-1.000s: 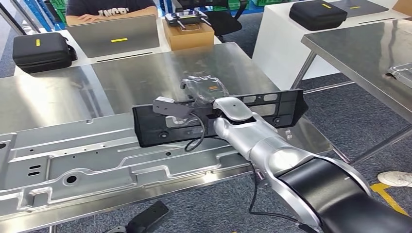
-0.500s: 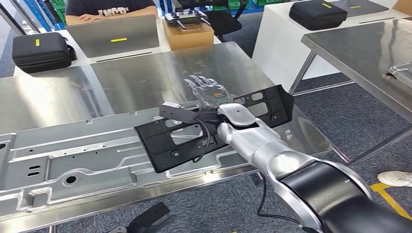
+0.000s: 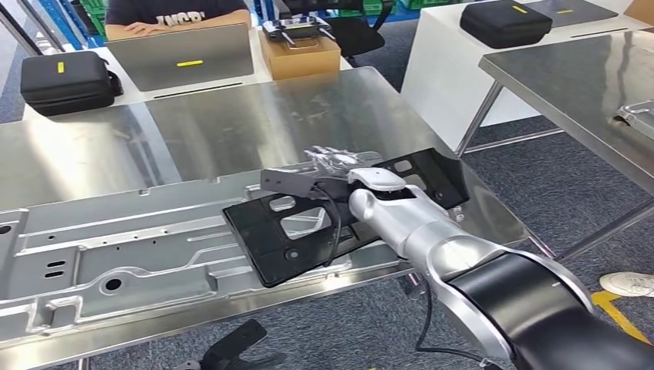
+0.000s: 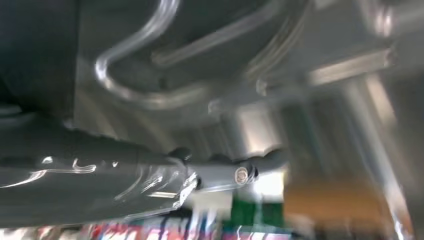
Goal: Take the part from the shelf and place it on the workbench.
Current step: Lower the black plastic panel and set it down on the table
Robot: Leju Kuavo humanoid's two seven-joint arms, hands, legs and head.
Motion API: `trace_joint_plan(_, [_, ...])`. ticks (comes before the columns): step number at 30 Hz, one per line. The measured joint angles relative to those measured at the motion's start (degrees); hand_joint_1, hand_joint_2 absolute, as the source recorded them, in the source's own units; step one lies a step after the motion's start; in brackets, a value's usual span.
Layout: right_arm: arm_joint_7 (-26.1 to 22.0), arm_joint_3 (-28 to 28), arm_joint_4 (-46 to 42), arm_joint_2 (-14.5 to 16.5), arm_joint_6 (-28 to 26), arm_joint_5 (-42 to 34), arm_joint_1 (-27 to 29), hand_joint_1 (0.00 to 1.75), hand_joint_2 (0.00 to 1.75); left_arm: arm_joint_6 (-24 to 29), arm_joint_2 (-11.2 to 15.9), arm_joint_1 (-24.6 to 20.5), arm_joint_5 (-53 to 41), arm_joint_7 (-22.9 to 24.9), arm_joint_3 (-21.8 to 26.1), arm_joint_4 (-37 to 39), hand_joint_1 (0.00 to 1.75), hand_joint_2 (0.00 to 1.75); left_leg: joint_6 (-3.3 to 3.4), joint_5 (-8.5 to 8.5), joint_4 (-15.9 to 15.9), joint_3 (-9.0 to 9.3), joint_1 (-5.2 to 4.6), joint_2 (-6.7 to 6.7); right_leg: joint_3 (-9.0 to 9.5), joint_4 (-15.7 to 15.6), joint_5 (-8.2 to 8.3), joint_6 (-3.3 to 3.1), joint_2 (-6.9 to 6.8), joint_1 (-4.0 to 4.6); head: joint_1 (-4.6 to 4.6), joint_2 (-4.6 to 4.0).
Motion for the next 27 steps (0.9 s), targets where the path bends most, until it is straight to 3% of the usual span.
trace_joint_plan(4, [3.2,-1.8,0.6,-0.4,13.1,-2.6,-0.6,0.0,0.0,-0.4,0.1,0.0,0.3,0.2,0.4,0.0,0.0,1.75,0.0,0.0,0.0,0.0,-0.01,-0.01,0.01,0.0,0.0,0.01,-0.01,-0.01,0.0,0.0])
trace_joint_plan(9, [3.1,-2.7,0.9,-0.8,14.9,-2.6,-0.5,0.0,0.0,-0.6,0.2,-0.1,0.4,0.3,0.6,0.0,0.0,1.75,0.01,-0.01,0.0,0.0,-0.03,0.0,0.02,0.0,0.0,0.01,0.0,-0.01,0.01,0.01])
trace_joint_plan(20, [1.9,-2.2,0.4,-1.6,-5.6,2.8,0.1,0.0,0.0,-0.1,0.5,0.1,0.7,0.3,1.5,0.0,0.0,1.75,0.01,-0.01,0.0,0.01,-0.03,0.01,0.02,0.0,0.01,0.01,-0.01,-0.02,0.02,0.0])
trace_joint_plan(27, [-0.3,-2.1,-0.1,-2.6,-13.2,1.5,-0.9,0.0,0.0,-0.1,0.5,0.1,0.8,0.4,1.9,0.0,0.0,1.75,0.01,-0.01,0.0,-0.01,-0.03,0.01,0.0,0.0,0.01,0.01,0.0,-0.02,0.01,0.01])
